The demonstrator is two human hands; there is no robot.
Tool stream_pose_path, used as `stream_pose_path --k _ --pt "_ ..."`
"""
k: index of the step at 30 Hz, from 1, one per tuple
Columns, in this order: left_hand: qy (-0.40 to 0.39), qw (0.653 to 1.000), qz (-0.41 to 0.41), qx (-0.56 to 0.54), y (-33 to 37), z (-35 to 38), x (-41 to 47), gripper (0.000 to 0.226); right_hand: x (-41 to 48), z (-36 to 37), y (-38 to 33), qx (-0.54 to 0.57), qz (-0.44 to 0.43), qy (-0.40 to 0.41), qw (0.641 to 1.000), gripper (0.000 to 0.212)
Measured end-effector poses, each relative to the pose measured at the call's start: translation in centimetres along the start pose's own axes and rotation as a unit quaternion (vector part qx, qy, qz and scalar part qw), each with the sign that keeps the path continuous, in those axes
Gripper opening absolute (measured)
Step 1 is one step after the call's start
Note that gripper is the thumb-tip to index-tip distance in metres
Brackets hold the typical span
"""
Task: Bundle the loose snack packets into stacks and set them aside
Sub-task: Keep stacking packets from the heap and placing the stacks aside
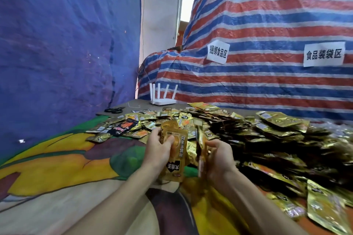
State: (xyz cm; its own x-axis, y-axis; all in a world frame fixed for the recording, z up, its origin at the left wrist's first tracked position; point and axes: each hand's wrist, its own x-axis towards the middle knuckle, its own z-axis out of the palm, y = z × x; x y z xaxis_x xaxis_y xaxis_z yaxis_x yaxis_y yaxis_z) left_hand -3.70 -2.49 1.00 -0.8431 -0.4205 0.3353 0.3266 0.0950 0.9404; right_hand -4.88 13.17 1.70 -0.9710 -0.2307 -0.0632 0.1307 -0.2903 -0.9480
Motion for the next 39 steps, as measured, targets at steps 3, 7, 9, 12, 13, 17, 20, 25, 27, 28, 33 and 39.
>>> stream_pose_path --k 3,7,9,12,13,17,20,25,27,28,33,39 --pt "-0.028 0.997 0.061 0.033 -0.1 0.4 -0.6 0.011 0.0 -0.1 0.2 -0.020 -0.005 -0.017 1.000 0.037" --pt "-0.039 0.994 0.097 0.022 -0.3 1.0 -0.9 0.005 -0.3 -0.1 0.4 -0.089 -0.112 0.009 0.990 0.019" --pt "-0.029 0.996 0.078 -0.003 -0.4 1.3 -0.9 0.012 -0.6 0.4 0.9 -0.123 -0.126 0.006 0.984 0.016" --pt "-0.048 0.996 -0.010 -0.075 -0.5 1.5 -0.9 0.022 -0.8 0.9 1.5 -0.159 -0.136 -0.002 0.978 0.019" --pt "-0.070 0.987 -0.049 -0.136 -0.4 1.6 -1.0 0.022 -0.8 0.8 1.6 -0.165 -0.138 -0.004 0.977 0.020" --pt "-0.178 0.948 -0.106 -0.241 -0.5 1.8 -1.6 0.047 -0.3 0.7 2.2 -0.154 -0.142 -0.030 0.977 0.024" --pt "-0.183 0.956 -0.071 -0.219 -0.3 1.7 -1.6 0.051 0.5 0.6 2.3 -0.061 -0.127 -0.044 0.989 0.034" --pt "-0.252 0.958 -0.013 -0.138 0.1 0.6 -1.4 0.020 1.1 0.8 2.6 0.033 -0.114 -0.063 0.991 0.052" --pt "-0.282 0.951 -0.022 -0.124 0.0 0.5 -1.5 0.022 1.2 0.8 2.6 0.045 -0.120 -0.074 0.989 0.044" --pt "-0.292 0.947 -0.033 -0.131 -0.1 0.4 -1.6 0.025 1.1 0.7 2.5 0.044 -0.124 -0.076 0.988 0.038" --pt "-0.293 0.944 -0.053 -0.141 0.2 0.4 -1.9 0.038 1.0 0.6 2.1 0.021 -0.139 -0.041 0.989 0.044" --pt "-0.238 0.967 0.045 -0.082 0.5 0.9 -2.3 0.015 0.0 1.2 1.9 0.001 -0.112 -0.048 0.993 0.026"
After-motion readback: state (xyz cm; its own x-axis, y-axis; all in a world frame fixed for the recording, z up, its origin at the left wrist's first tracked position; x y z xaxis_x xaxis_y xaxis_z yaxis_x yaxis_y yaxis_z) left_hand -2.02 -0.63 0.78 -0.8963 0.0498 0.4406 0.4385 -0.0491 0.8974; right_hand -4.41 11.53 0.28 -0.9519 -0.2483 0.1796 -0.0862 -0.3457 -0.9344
